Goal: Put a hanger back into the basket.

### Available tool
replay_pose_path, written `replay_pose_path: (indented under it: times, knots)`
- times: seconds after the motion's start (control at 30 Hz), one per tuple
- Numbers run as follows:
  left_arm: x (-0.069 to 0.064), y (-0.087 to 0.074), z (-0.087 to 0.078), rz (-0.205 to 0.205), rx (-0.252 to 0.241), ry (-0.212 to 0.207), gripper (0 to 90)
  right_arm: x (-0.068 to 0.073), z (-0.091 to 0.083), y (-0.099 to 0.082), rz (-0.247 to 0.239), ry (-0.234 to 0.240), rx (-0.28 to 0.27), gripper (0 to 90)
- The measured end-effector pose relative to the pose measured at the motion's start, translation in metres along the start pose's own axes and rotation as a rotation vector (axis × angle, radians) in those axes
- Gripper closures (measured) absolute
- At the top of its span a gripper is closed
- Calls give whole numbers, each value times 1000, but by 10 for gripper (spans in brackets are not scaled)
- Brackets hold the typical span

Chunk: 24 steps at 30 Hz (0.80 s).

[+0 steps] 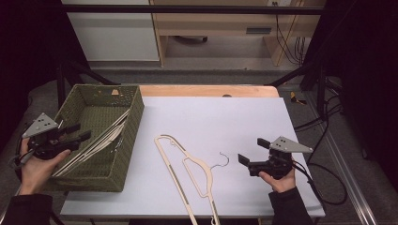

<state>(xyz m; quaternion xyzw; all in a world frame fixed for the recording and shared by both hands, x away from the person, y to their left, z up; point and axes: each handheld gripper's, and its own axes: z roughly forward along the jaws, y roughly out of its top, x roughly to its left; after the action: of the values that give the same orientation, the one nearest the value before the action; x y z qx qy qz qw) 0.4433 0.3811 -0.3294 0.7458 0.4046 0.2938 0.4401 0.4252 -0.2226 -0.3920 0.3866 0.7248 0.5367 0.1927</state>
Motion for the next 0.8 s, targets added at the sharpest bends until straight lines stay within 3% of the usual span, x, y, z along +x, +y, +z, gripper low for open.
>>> replay_pose_path:
  times: [0.3,0.4,0.8]
  knots:
    - [-38,13,-4,-56,-152,-33,253,0,-2,0,3,4,-6,37]
    - [-53,16,-1,-46,-176,-51,198,1,-2,0,6,4,-8,38]
    - [-121,22,32,4,-176,-153,95,2,-2,-1,-2,8,-4,37]
